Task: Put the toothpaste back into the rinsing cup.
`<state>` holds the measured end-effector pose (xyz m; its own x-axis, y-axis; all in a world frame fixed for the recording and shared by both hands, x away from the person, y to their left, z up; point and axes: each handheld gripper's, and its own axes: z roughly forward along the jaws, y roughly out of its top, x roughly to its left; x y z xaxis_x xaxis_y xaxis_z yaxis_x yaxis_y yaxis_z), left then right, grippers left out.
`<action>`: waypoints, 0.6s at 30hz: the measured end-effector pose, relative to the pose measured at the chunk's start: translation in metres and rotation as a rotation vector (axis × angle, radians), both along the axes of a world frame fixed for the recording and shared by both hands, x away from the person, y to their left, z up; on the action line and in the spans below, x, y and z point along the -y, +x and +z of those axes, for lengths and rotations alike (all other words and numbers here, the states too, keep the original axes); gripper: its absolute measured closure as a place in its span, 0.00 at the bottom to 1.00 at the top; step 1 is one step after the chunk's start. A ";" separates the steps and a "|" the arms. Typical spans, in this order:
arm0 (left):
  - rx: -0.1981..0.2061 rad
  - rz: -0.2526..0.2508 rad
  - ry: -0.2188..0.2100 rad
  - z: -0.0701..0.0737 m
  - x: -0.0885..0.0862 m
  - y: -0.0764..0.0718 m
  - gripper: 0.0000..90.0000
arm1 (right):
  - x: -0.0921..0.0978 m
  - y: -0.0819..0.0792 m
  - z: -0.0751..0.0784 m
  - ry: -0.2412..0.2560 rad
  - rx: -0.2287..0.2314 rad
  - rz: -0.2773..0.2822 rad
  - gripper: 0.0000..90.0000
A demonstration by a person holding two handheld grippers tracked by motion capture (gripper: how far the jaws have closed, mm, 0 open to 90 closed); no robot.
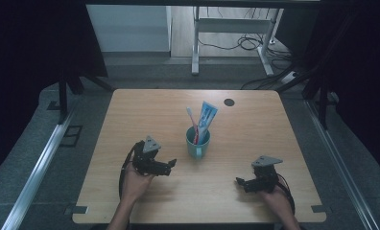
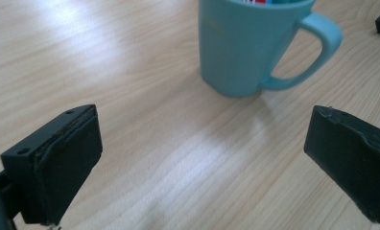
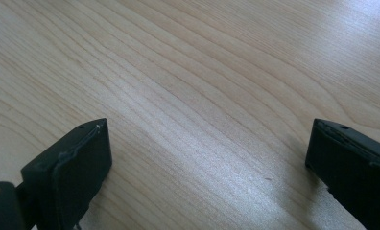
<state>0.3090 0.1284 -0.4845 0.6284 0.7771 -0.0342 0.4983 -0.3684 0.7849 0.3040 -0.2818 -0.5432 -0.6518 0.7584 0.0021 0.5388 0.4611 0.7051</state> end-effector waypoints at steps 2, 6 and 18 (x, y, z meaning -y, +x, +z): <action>-0.006 0.003 -0.004 -0.003 -0.003 -0.003 0.00 | 0.000 0.000 0.000 0.000 0.000 -0.001 0.02; -0.018 0.009 -0.010 -0.011 -0.008 -0.008 0.00 | 0.000 0.000 0.000 0.000 -0.002 -0.002 0.02; -0.066 0.013 0.006 -0.037 -0.012 -0.020 0.00 | 0.000 0.000 0.000 0.001 0.000 -0.001 0.02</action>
